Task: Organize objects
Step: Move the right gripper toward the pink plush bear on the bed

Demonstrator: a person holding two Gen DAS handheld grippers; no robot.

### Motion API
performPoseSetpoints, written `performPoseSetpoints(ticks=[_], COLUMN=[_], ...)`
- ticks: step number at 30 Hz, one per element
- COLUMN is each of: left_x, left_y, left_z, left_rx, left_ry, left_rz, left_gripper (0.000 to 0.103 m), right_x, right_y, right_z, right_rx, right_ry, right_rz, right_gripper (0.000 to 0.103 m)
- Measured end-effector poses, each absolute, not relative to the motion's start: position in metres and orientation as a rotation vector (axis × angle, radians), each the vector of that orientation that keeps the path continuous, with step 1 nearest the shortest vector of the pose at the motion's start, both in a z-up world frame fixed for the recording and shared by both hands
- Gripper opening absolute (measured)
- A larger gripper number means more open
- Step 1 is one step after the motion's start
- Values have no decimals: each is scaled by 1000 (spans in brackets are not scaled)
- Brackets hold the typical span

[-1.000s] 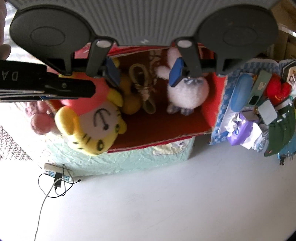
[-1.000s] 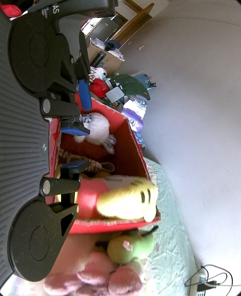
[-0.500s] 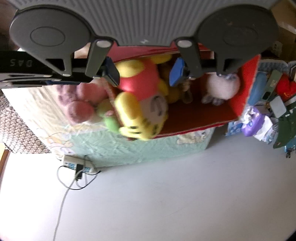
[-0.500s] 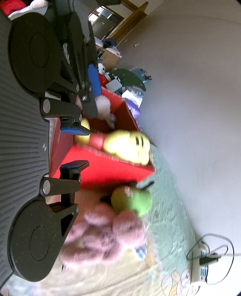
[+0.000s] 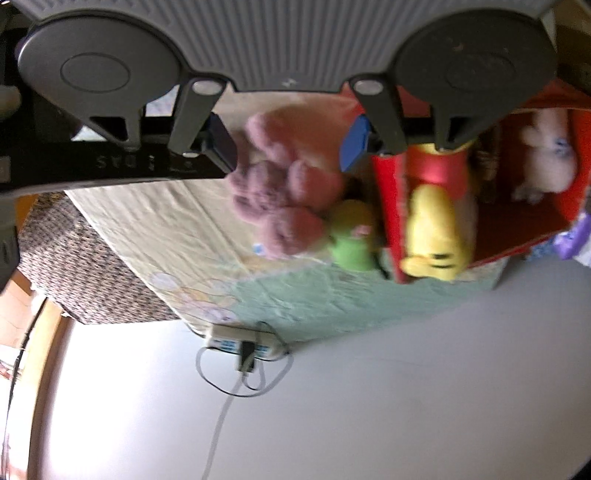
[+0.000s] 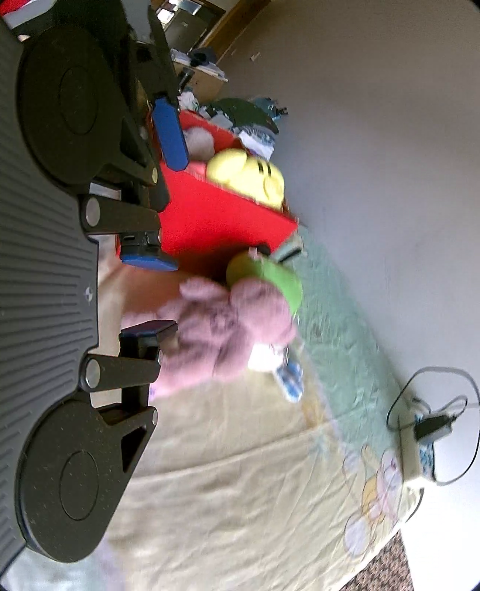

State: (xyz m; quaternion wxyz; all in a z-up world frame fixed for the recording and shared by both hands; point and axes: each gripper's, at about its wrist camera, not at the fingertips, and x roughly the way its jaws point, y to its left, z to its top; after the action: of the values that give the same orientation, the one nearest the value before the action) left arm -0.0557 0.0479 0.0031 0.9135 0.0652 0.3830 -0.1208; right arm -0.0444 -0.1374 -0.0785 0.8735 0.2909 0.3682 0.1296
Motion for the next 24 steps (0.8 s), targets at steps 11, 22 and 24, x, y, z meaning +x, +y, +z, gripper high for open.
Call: performPoseSetpoints(ticks=[11,22,24], left_x=[-28,11,16], left_y=[27,24,24], left_z=[-36,-59,-61], left_rx=[64,59,64], left_ry=[865,903,908], left_rz=[-290,-239,-234], left_gripper=[84,90,90], right_x=[-29,18,25], right_y=[-173,-181,-180], right_z=[-103,-118,-121], right_rx=[658,679,674], right_ry=[817,837,841], right_rz=[245,283,288], right_gripper=[38,45,45])
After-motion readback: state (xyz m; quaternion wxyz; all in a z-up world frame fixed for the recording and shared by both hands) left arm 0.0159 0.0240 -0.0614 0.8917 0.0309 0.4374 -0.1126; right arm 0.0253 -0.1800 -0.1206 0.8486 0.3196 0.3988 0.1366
